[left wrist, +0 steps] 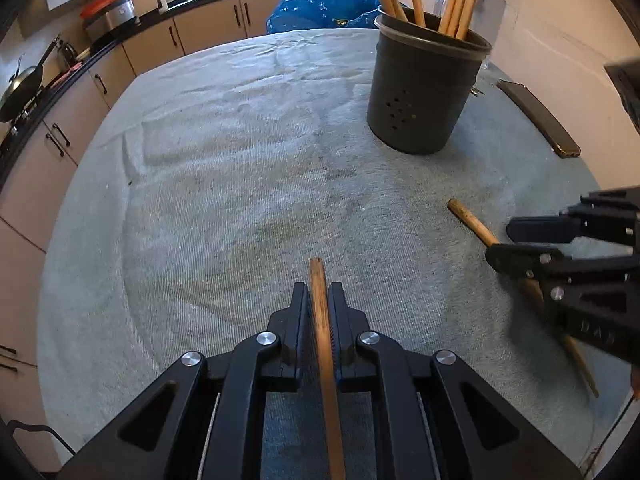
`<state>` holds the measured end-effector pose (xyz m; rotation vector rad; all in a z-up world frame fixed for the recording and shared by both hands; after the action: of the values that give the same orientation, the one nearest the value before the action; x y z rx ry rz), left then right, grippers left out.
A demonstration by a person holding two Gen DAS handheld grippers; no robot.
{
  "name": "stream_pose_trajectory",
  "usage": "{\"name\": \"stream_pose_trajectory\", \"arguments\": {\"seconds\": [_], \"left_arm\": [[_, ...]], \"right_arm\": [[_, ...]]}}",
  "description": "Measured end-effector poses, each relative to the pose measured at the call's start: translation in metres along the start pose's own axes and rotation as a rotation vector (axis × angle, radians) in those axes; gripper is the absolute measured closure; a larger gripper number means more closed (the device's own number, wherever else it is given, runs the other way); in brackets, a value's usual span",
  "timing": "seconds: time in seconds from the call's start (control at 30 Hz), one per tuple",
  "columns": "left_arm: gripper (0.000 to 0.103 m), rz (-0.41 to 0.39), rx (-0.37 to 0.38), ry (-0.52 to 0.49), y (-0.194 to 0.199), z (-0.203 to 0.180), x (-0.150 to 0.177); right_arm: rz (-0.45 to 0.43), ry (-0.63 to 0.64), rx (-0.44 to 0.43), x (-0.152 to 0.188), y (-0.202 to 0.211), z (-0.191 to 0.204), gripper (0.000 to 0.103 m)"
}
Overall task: Organize utensils
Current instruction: 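Close the left tool on a chopstick while the right tool grasps another, then lift both held chopsticks off the towel and raise them toward the holder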
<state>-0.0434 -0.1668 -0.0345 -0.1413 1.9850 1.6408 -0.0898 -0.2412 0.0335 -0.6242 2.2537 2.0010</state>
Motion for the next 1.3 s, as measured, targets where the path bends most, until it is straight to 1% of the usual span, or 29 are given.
{"name": "stream_pose_trajectory", "arguments": {"seconds": [0.1, 0.2, 0.27, 0.3, 0.33, 0.37, 0.43, 0.47, 0.57, 0.6, 0.63, 0.7, 0.73, 0.77, 0.87, 0.93, 1.03, 1.13, 1.3], "left_arm": [[0.093, -0.004, 0.012, 0.018, -0.001, 0.001, -0.002], [0.09, -0.008, 0.013, 0.018, -0.002, 0.0, -0.002], [0.081, -0.006, 0.029, 0.018, -0.002, -0.002, -0.003], [0.073, -0.003, 0.043, 0.017, -0.002, -0.004, -0.002], [0.062, 0.0, 0.061, 0.008, -0.003, -0.008, -0.001], [0.055, 0.0, 0.063, -0.007, -0.003, -0.012, 0.001], [0.052, -0.022, 0.032, -0.037, -0.004, -0.02, 0.003], [0.051, -0.027, 0.028, -0.025, -0.004, -0.02, 0.003], [0.052, -0.016, 0.042, -0.018, -0.004, -0.019, 0.002], [0.052, -0.016, 0.044, -0.022, -0.004, -0.018, 0.002], [0.055, -0.018, 0.045, -0.024, -0.003, -0.017, 0.003], [0.07, -0.026, 0.038, -0.027, 0.0, -0.016, 0.003], [0.09, -0.025, 0.035, -0.023, 0.001, -0.014, 0.004], [0.096, -0.02, 0.032, -0.013, 0.002, -0.012, 0.004], [0.097, -0.002, 0.043, 0.019, 0.004, -0.007, 0.007], [0.097, -0.001, 0.032, 0.041, 0.006, -0.004, 0.009], [0.097, -0.003, 0.03, 0.068, 0.012, -0.001, 0.015], [0.097, -0.022, 0.032, 0.083, 0.021, 0.001, 0.02], [0.097, -0.053, 0.046, 0.116, 0.036, 0.005, 0.022]], "right_arm": [[0.011, 0.001, 0.004, -0.009, -0.004, -0.001, 0.075], [0.003, 0.005, 0.022, -0.012, -0.005, 0.001, 0.075], [-0.007, -0.001, 0.022, -0.012, -0.005, 0.001, 0.075], [-0.015, -0.006, 0.021, -0.01, -0.003, 0.001, 0.075], [-0.022, -0.009, 0.021, -0.008, -0.002, 0.0, 0.075], [-0.031, -0.011, 0.024, -0.007, -0.002, 0.0, 0.075], [-0.042, -0.016, 0.03, -0.005, -0.002, -0.001, 0.075], [-0.049, -0.024, 0.032, -0.004, -0.001, -0.001, 0.075], [-0.065, -0.044, 0.038, -0.001, 0.001, 0.001, 0.075], [-0.069, -0.046, 0.042, 0.0, 0.002, 0.003, 0.075], [-0.072, -0.046, 0.045, 0.0, 0.002, 0.005, 0.076], [-0.08, -0.046, 0.051, 0.003, 0.003, 0.008, 0.079], [-0.084, -0.046, 0.055, 0.004, 0.005, 0.01, 0.081], [-0.087, -0.046, 0.057, 0.005, 0.005, 0.012, 0.084], [-0.093, -0.045, 0.066, 0.006, 0.005, 0.014, 0.092], [-0.096, -0.048, 0.073, 0.008, 0.006, 0.016, 0.094], [-0.114, -0.092, 0.027, 0.011, 0.008, 0.014, 0.095], [-0.135, -0.132, -0.019, 0.018, 0.011, 0.011, 0.095], [-0.178, -0.186, -0.056, 0.029, 0.02, 0.007, 0.095]]}}
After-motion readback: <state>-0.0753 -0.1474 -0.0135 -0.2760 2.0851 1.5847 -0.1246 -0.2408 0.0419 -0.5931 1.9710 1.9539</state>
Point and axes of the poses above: each gripper's, at about its wrist camera, not at the fingertips, and y roughly against the way its jaws point, z to its left, x to its underside, the point moved 5 cm from there along -y, roughly the way its jaws point, and after that the axes turned 15 degrees about y, right-handed, at the moved point
